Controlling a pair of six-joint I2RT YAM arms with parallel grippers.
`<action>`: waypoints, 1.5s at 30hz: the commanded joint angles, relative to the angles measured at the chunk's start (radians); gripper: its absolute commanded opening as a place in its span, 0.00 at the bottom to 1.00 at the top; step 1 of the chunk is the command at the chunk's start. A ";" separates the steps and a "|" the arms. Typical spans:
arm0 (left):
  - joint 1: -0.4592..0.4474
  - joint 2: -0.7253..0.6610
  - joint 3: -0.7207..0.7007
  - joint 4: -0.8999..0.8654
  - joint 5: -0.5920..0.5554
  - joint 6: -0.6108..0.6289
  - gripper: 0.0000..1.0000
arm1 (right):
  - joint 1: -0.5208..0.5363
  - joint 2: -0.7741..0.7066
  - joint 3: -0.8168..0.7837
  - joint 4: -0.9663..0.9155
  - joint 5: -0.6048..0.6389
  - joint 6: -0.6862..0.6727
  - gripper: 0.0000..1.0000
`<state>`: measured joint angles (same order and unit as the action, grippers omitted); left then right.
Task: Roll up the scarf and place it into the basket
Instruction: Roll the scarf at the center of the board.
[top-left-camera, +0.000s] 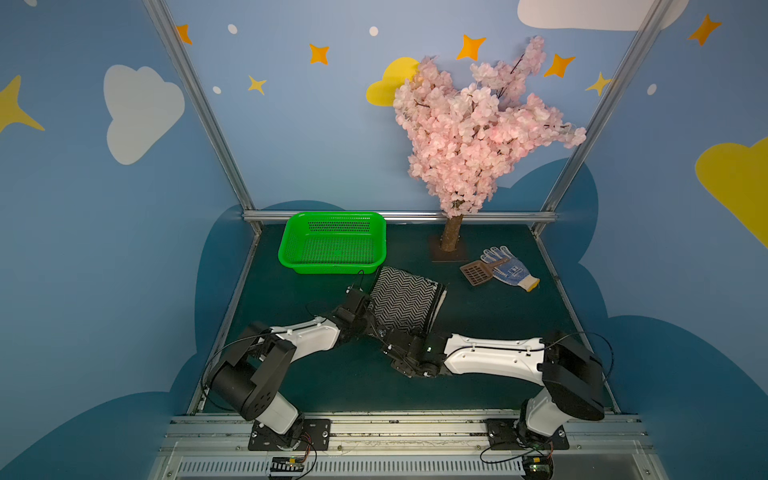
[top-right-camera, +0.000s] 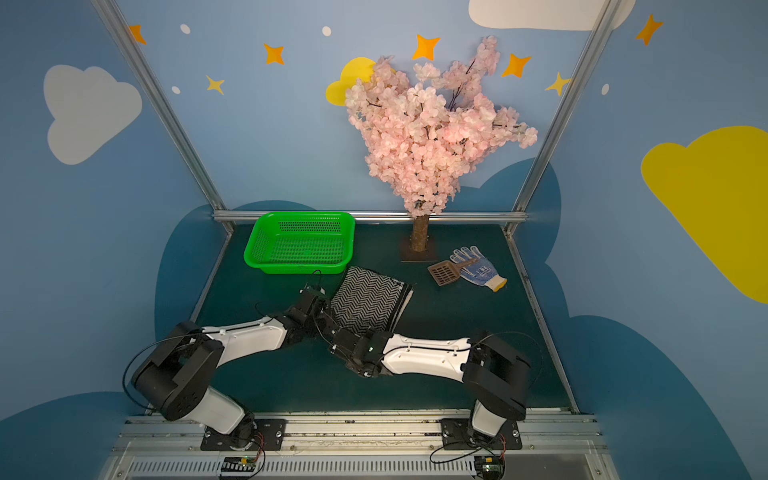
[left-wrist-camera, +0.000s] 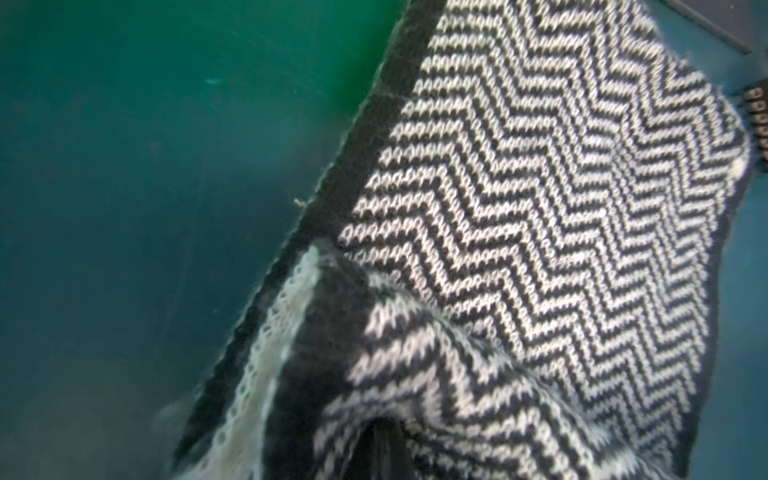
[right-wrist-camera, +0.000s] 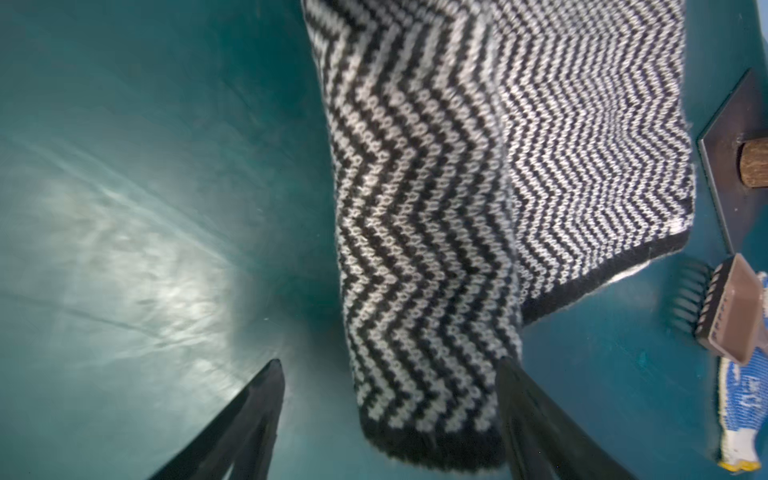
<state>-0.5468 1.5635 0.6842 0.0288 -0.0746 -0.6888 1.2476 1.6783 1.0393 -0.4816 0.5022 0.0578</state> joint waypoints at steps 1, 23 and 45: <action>0.017 0.030 -0.032 -0.031 0.118 -0.007 0.03 | 0.009 0.044 0.012 0.055 0.058 -0.051 0.80; 0.135 0.079 -0.033 -0.004 0.353 0.005 0.03 | -0.036 0.201 -0.004 0.048 0.133 -0.079 0.67; 0.198 -0.065 -0.013 -0.072 0.299 0.053 0.49 | -0.241 0.188 0.148 -0.096 -0.606 0.001 0.12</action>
<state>-0.3611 1.5394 0.6659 0.0711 0.3183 -0.6781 1.0176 1.8473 1.1645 -0.4568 0.1482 0.0139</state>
